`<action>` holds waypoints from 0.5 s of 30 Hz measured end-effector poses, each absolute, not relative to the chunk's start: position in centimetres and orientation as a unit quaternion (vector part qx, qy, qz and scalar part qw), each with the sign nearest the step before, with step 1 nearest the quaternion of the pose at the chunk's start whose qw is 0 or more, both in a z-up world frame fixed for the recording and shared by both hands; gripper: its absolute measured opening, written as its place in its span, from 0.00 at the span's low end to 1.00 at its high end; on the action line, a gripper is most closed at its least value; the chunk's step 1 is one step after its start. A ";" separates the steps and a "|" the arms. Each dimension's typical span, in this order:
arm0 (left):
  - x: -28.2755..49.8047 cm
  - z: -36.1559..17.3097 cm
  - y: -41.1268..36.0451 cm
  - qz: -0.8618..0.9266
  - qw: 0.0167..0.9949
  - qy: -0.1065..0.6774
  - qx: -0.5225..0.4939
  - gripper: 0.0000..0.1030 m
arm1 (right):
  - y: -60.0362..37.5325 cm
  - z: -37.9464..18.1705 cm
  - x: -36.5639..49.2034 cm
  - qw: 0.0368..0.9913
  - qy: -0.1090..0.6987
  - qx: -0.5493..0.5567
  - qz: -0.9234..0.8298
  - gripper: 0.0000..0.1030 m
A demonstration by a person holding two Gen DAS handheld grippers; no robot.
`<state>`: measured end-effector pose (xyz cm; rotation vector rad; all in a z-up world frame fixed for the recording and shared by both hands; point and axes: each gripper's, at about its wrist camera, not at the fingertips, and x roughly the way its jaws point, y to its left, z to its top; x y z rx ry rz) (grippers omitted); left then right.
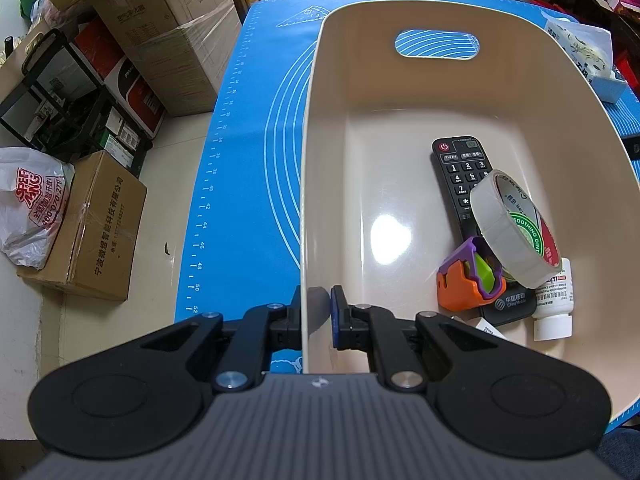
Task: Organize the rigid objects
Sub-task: 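Move the right gripper to the keys and close on the key ring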
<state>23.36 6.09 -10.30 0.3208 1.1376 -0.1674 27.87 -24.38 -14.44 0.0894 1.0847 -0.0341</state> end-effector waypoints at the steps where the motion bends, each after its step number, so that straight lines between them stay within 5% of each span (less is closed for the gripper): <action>1: 23.3 -10.3 6.1 -0.079 0.827 0.535 0.151 0.13 | -24.5 -14.8 27.8 0.854 0.518 0.046 -0.018 0.71; 12: 23.4 -10.3 6.0 -0.079 0.828 0.535 0.150 0.13 | -22.7 -17.5 27.9 0.850 0.527 0.013 -0.009 0.71; 15: 23.3 -10.3 6.0 -0.079 0.827 0.535 0.151 0.13 | -22.5 -17.6 27.8 0.853 0.521 0.004 -0.006 0.64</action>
